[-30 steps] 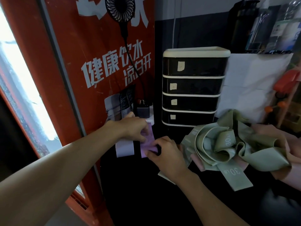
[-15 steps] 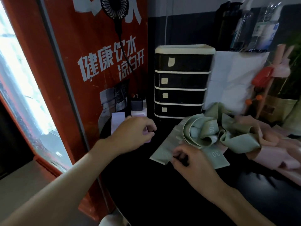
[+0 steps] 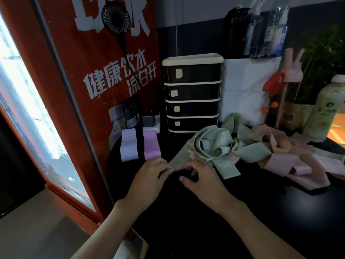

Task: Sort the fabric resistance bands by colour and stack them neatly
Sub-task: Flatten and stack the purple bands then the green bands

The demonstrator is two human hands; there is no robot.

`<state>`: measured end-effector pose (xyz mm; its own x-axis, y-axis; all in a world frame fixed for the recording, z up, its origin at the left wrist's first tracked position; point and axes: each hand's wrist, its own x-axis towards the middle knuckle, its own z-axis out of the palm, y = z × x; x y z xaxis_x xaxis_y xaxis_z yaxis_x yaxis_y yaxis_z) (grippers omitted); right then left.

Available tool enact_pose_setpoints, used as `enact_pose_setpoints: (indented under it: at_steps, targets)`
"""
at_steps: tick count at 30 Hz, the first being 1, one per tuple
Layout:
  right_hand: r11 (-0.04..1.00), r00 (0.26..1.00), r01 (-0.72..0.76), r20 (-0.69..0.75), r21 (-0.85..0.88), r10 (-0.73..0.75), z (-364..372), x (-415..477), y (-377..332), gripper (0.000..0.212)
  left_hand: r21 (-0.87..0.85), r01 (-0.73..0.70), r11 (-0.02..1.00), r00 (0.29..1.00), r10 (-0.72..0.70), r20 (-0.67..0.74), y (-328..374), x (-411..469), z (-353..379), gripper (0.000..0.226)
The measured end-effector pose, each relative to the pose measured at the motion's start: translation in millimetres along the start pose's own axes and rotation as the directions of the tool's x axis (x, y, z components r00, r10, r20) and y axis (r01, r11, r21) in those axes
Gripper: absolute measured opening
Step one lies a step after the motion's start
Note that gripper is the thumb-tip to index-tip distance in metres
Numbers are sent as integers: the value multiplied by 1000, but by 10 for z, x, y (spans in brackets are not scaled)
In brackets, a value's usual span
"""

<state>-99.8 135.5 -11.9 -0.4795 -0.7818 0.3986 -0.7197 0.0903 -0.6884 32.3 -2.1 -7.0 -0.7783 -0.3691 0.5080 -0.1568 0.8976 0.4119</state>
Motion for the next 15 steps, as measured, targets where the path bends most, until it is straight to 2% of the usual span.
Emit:
enact_pose_setpoints:
  at_steps: [3, 7, 13, 15]
  targets:
    - [999, 999, 28, -31, 41, -27, -18, -16, -27, 34, 34, -66, 997, 993, 69, -98, 84, 32, -76, 8]
    - [990, 996, 39, -91, 136, -27, -6, 78, -79, 39, 32, -156, 987, 984, 158, -80, 202, 140, -196, 9]
    - [972, 978, 96, -201, 213, -53, -118, 287, -249, 12, -4, -233, 972, 969, 232, -83, 401, 273, -460, 13]
    - [972, 966, 99, -256, 215, -42, -194, 370, -328, 9, -38, -207, 978, 972, 201, -120, 462, 291, -537, 19]
